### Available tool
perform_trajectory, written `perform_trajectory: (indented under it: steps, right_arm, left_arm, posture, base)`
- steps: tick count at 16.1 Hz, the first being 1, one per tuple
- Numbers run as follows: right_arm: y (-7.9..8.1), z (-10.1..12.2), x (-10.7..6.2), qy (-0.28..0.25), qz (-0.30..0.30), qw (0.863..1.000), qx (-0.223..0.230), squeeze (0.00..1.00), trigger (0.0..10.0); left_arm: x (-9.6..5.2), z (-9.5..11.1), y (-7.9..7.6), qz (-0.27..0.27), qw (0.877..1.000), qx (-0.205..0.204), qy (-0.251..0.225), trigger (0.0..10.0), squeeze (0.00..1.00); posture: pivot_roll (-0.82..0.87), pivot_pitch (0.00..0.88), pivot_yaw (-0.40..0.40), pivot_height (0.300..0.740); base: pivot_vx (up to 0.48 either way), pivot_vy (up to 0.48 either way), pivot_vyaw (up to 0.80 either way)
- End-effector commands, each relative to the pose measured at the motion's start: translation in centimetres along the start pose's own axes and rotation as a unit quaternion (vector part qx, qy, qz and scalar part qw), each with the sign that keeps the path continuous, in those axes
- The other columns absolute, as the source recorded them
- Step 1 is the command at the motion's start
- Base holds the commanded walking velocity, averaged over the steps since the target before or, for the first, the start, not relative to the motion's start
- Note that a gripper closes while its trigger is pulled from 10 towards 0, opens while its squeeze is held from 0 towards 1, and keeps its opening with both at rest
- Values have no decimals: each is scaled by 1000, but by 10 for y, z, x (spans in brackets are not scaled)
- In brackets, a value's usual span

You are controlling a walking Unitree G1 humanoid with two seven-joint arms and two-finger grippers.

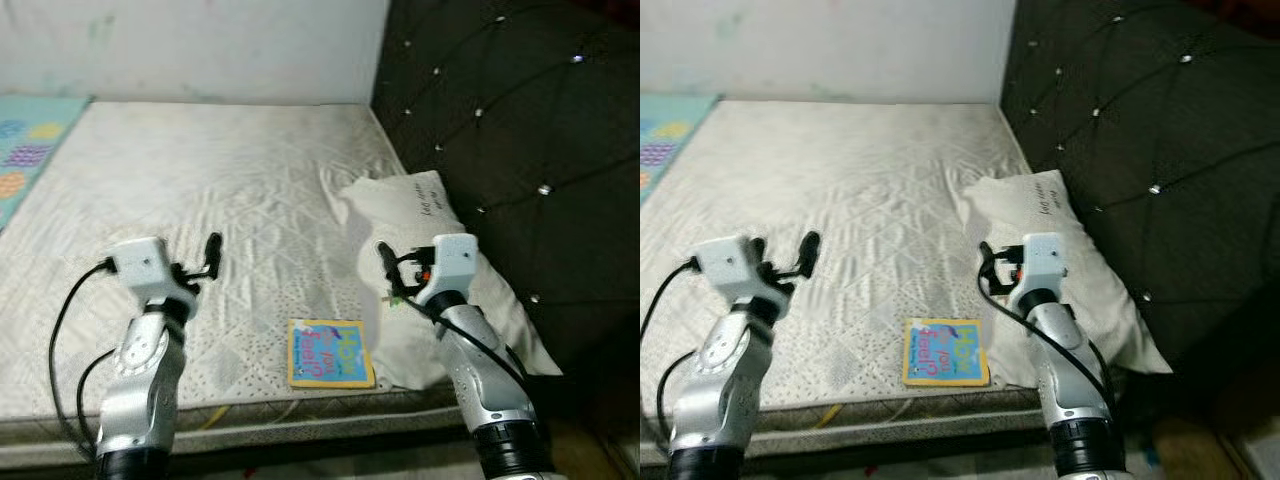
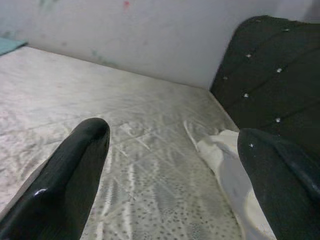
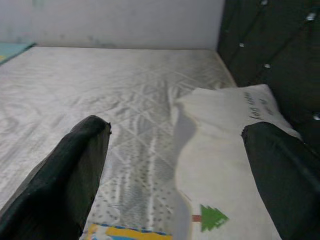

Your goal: Clean up the room

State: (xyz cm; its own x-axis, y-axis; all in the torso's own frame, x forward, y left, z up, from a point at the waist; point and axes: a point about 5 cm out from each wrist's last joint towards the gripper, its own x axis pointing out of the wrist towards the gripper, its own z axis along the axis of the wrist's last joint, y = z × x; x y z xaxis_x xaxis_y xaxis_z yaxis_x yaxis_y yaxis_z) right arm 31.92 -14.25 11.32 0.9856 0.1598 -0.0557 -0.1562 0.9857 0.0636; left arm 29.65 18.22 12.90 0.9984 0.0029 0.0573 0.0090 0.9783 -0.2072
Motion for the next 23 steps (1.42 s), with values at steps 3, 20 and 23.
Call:
perform_trajectory:
  steps: [3,20,23]
  right_arm:
    - [0,-4,-2,5,-1,1000,-5,0,10000]
    - [1,-8,-1,9,-1,1000,-16,0,10000]
    - [3,-9,-1,10,3,1000,-18,0,10000]
  left_arm:
    - [1,-1,4,12,1000,-2,3,10000,0]
    - [3,-3,6,26,1000,10,1,10000,0]
    - [4,1,8,25,999,42,-16,10000,0]
  posture:
    - [-76,0,-36,740]
    - [-82,0,-35,740]
    - [-76,0,-38,740]
  base:
    - [0,376,0]
    - [0,379,0]
    - [0,101,0]
